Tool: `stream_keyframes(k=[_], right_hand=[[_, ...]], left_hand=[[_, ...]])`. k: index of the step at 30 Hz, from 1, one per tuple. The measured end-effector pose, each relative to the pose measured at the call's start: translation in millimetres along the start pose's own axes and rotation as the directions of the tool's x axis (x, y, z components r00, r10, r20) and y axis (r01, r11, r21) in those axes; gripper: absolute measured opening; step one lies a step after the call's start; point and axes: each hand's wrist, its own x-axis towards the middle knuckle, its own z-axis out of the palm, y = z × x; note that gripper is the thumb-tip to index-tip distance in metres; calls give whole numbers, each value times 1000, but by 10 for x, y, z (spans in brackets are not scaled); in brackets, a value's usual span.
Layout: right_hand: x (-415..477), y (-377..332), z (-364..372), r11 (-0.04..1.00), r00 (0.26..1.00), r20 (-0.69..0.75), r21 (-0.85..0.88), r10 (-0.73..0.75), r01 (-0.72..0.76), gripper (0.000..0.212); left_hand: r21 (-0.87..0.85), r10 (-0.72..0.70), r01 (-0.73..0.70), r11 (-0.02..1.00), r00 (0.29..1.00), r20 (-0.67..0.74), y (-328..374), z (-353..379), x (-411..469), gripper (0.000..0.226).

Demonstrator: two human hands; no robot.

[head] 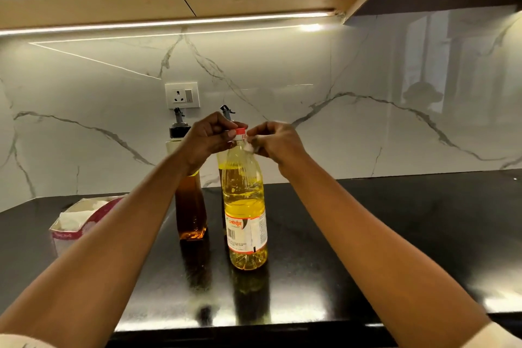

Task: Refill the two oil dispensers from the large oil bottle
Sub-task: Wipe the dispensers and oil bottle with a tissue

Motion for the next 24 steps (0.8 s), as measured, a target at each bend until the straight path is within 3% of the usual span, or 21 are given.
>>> stream_keyframes(k=[5,11,16,19,24], right_hand=[[-110,282,-10,991,999,-42,-129,17,-22,11],[-569,1233,-160,914,932,-5,-191,362,-357,19],[-862,1622,-142,822,846,13,-243,533,-514,18],[-691,1417,-138,863,877,20,-185,481,-469,17],[-196,616,-111,980,981,0,-46,192,-192,16]], left_hand=[[-42,33,-38,998,993,-116,-104,13,-55,19],[185,107,-77,980,982,-157,-39,69,-18,22],[319,121,-64,946,979,-164,46,86,12,22],[336,88,-35,941,986,-145,97,68,19,22],[285,32,-3,959,995,-96,104,19,-19,22]])
